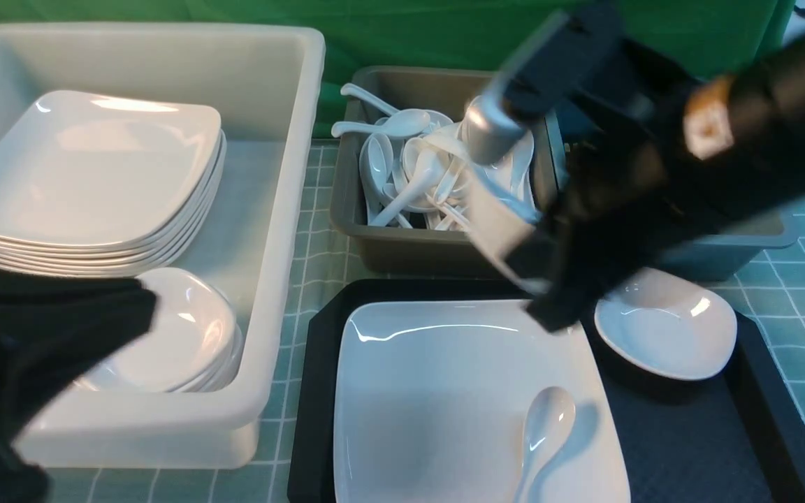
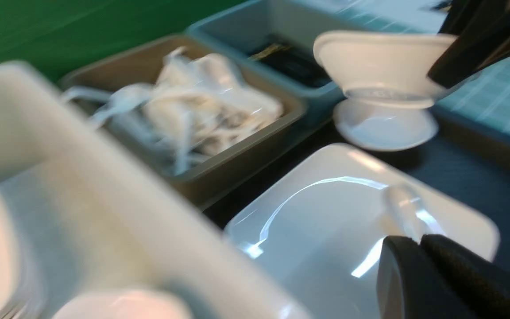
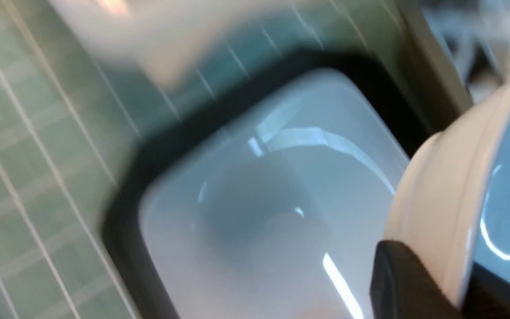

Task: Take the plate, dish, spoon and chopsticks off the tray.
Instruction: Use the right arm to put the small plate into the large storage box on the left, then use the right arm to grab a small plate from the dinner plate

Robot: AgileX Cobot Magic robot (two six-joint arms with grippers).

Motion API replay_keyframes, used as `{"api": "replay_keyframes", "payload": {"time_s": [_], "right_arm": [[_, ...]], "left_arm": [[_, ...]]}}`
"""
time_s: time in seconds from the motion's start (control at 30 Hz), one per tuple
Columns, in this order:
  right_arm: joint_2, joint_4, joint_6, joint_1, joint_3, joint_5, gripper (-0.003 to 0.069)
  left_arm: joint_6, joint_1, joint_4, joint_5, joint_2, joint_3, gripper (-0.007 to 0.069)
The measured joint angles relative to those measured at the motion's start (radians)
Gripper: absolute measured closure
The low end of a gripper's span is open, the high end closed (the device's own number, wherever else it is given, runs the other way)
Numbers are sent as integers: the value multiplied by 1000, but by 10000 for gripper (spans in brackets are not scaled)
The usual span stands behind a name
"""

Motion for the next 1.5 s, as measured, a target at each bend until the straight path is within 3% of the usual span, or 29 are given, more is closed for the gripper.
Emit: {"api": "replay_keyframes", "payload": {"time_s": [0.13,0.23,0.37,0.6,0.87,1.03,1.1,1.17,1.23,1.37,1.5], "right_arm": [[175,46,-88,85,-206,-5,599],[279,54,-121,153,-335,11,599],[476,63,-139,247,-578,82,599],[734,49,-132,282,-842,105,599],[877,-109,-76,282,-899,80,575],[879,-112,-51,284,-905,73,415],[879,-112,-9,285,-915,92,305],[877,-110,18,286,-945,162,204],[858,-107,27,289,-984,259,160],[786,-121,74,290,-1027,318,172],[586,-281,199,290,-892,318,417]], "left_arm": [[-244,0,279,199,-115,-51,607],[-318,0,350,299,-194,-57,607],[-347,0,370,396,-312,-57,607],[-350,0,367,430,-399,-58,607],[-324,0,334,430,-400,-58,607],[-319,0,307,430,-400,-58,607],[-319,0,291,427,-400,-58,607],[-317,0,272,412,-400,-58,607],[-307,0,251,388,-400,-56,607],[-267,0,193,315,-400,-30,607],[-210,0,103,213,-374,28,607]]}}
